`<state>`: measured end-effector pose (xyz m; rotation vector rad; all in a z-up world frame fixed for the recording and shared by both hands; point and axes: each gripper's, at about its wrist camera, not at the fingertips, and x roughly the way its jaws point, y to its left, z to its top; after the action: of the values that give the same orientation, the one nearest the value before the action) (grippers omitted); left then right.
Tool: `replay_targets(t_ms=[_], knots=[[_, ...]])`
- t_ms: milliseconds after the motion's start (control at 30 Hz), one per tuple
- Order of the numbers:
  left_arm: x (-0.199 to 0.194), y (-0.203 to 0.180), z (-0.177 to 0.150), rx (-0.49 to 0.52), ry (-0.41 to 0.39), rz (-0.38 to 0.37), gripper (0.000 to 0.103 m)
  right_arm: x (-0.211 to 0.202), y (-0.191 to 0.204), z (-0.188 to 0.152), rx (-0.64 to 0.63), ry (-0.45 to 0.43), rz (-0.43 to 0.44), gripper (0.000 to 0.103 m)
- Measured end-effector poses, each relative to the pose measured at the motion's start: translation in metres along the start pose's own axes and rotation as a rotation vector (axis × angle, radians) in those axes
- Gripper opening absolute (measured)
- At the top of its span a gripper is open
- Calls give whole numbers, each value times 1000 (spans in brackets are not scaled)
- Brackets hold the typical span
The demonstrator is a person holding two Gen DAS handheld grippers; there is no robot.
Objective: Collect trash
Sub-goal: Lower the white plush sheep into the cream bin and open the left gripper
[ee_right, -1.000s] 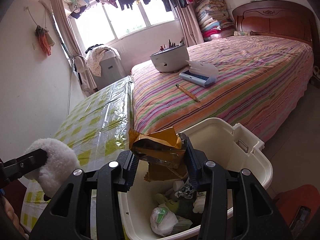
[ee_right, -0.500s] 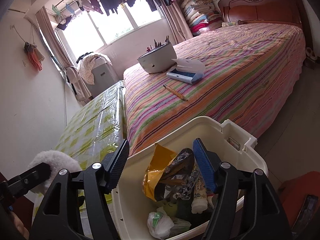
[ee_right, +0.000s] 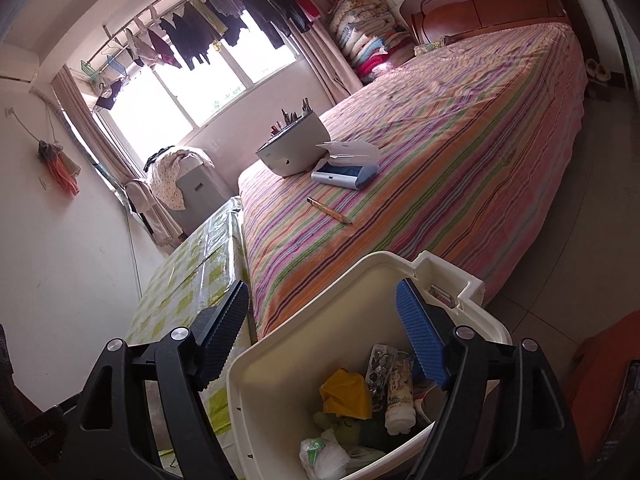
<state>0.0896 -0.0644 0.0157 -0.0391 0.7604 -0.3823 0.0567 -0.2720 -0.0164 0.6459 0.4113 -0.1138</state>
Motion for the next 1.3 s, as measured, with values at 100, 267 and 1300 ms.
replay_targets(t_ms=[100, 267, 1300], knots=[[4, -5, 0, 14, 12, -8, 46, -7, -11, 4, 56, -40, 7, 76], [12, -14, 2, 43, 29, -19, 46, -24, -29, 9, 161, -142, 25, 80], [44, -60, -2, 145, 85, -15, 73, -23, -50, 7, 270, -145, 42, 81]])
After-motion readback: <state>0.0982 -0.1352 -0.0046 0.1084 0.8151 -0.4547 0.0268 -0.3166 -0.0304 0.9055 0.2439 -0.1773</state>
